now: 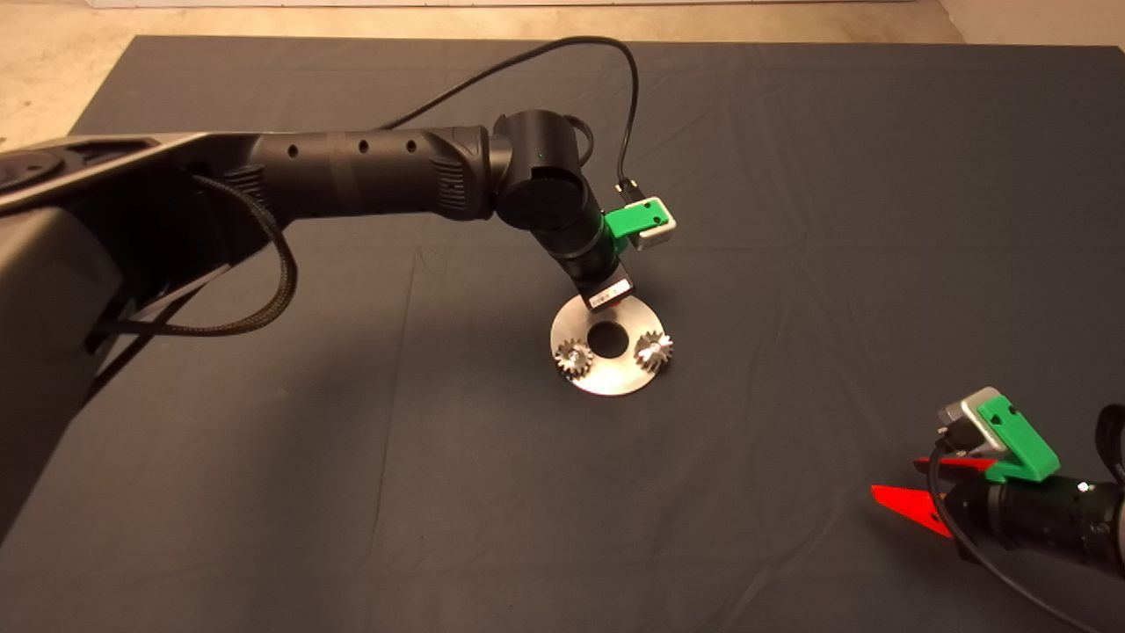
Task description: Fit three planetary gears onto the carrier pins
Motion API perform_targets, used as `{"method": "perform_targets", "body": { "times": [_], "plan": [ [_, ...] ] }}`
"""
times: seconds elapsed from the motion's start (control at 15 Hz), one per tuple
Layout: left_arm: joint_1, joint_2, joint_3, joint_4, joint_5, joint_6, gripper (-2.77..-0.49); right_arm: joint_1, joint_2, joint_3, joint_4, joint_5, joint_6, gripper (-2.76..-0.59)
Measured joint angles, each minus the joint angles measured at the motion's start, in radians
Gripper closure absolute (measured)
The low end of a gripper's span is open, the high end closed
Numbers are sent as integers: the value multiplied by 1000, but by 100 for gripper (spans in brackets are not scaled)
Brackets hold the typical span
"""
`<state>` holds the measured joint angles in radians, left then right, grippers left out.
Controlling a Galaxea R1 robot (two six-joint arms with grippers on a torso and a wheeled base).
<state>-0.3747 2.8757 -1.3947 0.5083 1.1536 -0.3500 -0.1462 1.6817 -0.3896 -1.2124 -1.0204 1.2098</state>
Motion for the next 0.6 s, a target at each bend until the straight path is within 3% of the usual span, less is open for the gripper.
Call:
{"method": "perform_targets", "body": {
  "times": [0.6],
  "plan": [
    [-7,0,0,-5,2,0,-60,0,0,0,0,0,0,-162]
  ]
}}
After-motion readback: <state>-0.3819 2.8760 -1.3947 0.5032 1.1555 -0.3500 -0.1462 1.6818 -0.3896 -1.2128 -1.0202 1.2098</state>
